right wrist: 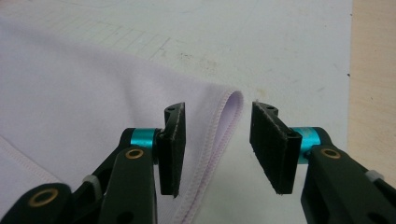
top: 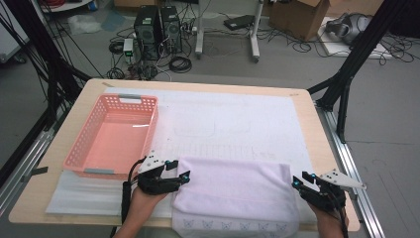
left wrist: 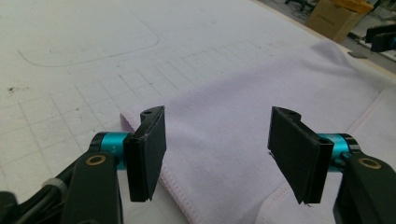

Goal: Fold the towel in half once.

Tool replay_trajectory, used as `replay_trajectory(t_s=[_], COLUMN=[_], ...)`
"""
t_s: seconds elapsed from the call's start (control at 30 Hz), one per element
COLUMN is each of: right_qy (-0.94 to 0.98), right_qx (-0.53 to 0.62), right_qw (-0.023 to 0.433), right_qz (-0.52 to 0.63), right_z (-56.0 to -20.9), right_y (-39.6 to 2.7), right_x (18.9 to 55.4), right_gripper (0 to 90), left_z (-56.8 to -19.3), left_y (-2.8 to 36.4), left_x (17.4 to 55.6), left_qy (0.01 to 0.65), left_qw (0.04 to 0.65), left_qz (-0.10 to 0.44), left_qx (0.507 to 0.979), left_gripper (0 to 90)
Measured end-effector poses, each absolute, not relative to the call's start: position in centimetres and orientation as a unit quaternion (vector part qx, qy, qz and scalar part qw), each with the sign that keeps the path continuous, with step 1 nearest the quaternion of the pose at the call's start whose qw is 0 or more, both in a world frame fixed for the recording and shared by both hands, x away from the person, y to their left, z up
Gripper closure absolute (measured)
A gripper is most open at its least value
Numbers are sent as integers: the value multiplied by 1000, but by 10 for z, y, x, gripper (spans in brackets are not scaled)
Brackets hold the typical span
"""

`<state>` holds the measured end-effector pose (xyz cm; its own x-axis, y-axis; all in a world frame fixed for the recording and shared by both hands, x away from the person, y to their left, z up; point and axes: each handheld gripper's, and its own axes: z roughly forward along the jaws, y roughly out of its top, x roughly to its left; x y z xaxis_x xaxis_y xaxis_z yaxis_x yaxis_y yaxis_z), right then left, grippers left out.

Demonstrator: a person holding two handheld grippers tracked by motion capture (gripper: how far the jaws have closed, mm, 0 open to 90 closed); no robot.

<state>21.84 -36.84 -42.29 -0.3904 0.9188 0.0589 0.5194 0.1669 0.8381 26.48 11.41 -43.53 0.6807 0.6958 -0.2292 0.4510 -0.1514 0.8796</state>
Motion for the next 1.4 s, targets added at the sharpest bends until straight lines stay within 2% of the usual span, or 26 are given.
replay_trajectory(t_s=[0.2,0.5,0.8,0.93,1.0,1.1,1.17,1.27,1.33,1.4], right_qy=[718,763,749,749,752,759,762,758,760,757], right_qx=[505,489,511,515,511,501,497,499,496,497], right_qw=[233,209,211,202,194,180,172,161,163,162], right_qz=[418,366,364,365,368,375,379,387,388,392], right_z=[-427,-447,-449,-449,-448,-448,-448,-449,-449,-450], right_y=[-373,-350,-355,-357,-359,-359,-359,-361,-361,-362], right_x=[238,273,274,274,275,276,277,278,278,277], right_gripper=[577,529,553,607,687,819,840,853,860,863], left_z=[-437,-447,-451,-452,-452,-452,-451,-451,-451,-450], left_y=[113,114,112,109,106,100,100,100,96,93], left_x=[277,297,305,307,306,303,304,304,303,302], left_qy=[387,409,440,442,437,430,428,427,416,418], left_qw=[522,492,451,435,426,406,405,411,417,414], left_qz=[115,122,131,134,146,173,173,173,161,165], left_qx=[751,759,765,773,778,787,789,787,792,792], left_gripper=[377,377,386,377,377,443,486,598,823,851])
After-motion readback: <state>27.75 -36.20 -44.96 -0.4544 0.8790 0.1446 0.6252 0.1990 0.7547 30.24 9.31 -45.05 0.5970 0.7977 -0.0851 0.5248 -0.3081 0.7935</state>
